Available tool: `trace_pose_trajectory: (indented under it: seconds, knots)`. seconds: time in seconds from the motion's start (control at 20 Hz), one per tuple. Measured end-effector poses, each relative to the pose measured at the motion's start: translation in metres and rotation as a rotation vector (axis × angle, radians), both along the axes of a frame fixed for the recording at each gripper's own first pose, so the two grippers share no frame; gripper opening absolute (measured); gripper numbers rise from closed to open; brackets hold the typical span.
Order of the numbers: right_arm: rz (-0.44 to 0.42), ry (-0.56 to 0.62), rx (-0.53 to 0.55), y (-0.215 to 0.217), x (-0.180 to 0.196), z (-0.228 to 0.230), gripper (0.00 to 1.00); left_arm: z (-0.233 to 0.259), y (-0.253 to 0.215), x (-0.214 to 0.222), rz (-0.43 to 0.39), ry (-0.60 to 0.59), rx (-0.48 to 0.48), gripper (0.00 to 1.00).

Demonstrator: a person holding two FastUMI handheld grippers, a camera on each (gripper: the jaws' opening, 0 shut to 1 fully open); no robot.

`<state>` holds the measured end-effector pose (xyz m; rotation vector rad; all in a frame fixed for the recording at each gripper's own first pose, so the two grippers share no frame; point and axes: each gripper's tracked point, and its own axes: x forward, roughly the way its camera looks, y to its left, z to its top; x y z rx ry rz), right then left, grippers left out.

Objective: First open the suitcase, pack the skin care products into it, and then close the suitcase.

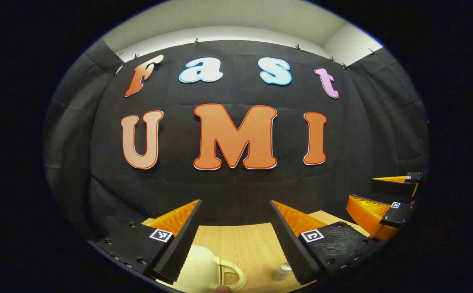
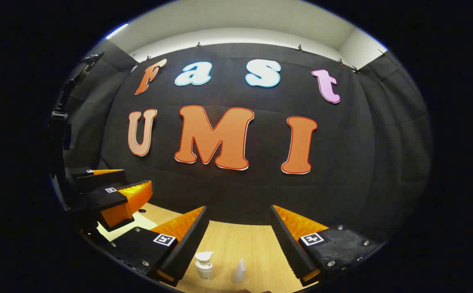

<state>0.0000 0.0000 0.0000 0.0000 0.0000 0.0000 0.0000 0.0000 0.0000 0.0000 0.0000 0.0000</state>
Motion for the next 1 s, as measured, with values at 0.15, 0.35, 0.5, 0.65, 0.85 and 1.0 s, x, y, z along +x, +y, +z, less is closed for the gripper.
trace_pose_trajectory:
  seconds: [0.15,0.35,0.5,0.65,0.85,1.0]
  knots:
    - [-0.004,0.011,-0.004,0.004,0.004,-0.002,0.95,-0.002,0.005,0.002,0.002,0.001,0.009,0.98]
    - [-0.011,0.016,0.003,0.004,0.007,-0.002,0.95,-0.001,0.004,0.003,-0.005,-0.003,0.010,0.99]
    - [-0.012,0.018,0.003,0.004,0.010,-0.003,0.95,-0.003,0.008,0.003,-0.004,0.004,0.023,0.98]
    - [-0.010,0.017,0.003,0.005,0.011,-0.003,0.95,-0.004,0.008,0.002,0.000,0.003,0.027,0.98]
    - [-0.003,0.015,-0.001,0.005,0.010,-0.002,0.95,-0.005,0.011,0.003,0.004,0.004,0.052,0.98]
    - [-0.003,0.014,-0.001,0.005,0.010,-0.001,0.95,-0.009,0.012,0.001,0.002,0.016,0.076,0.98]
